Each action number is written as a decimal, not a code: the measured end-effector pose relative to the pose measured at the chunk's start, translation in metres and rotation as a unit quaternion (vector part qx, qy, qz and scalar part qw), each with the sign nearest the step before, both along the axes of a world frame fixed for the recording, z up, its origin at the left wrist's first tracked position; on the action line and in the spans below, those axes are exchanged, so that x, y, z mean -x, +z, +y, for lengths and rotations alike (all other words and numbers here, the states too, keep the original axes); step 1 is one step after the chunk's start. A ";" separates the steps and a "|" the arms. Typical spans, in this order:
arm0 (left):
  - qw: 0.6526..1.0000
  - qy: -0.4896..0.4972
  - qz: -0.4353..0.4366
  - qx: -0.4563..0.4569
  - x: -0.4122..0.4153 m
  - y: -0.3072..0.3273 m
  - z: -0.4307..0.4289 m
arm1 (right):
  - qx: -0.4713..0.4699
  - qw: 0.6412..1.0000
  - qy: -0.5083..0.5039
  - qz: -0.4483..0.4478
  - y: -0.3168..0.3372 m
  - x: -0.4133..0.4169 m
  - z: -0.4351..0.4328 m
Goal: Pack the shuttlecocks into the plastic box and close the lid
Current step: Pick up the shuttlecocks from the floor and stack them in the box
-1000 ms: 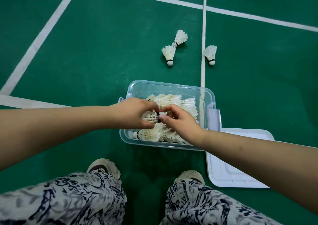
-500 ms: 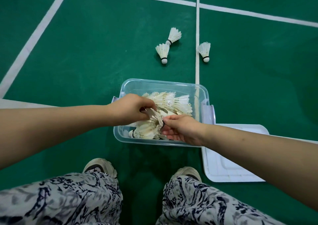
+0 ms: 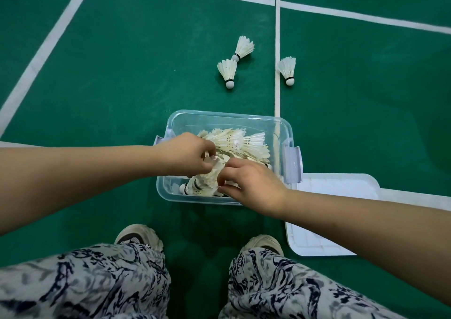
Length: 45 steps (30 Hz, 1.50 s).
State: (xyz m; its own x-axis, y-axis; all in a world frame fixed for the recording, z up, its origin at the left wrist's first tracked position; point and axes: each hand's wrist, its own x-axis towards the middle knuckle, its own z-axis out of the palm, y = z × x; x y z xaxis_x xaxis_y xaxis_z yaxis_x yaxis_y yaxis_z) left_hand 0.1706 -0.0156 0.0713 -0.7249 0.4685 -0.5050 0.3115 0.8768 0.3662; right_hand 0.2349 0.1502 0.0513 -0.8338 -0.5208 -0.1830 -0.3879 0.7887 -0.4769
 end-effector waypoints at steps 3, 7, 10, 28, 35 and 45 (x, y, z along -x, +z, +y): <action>1.000 -0.001 -0.012 0.002 0.001 -0.005 -0.004 | -0.022 0.999 0.005 -0.035 -0.006 -0.003 0.003; 1.000 -0.009 -0.025 0.008 -0.002 -0.006 -0.005 | -0.055 0.993 0.003 -0.102 -0.012 0.002 0.000; 0.998 -0.015 -0.059 0.000 -0.004 -0.008 -0.005 | -0.071 0.989 0.012 -0.127 -0.015 0.008 -0.005; 0.987 -0.012 0.116 -0.113 0.138 -0.001 0.022 | -0.023 0.993 -0.111 0.023 0.015 0.165 -0.001; 0.973 0.091 0.145 -0.152 0.215 -0.046 0.055 | -0.063 0.981 -0.182 0.019 -0.015 0.234 0.029; 0.970 0.193 0.135 -0.054 0.275 -0.119 0.075 | -0.175 0.936 -0.305 0.006 -0.084 0.306 0.104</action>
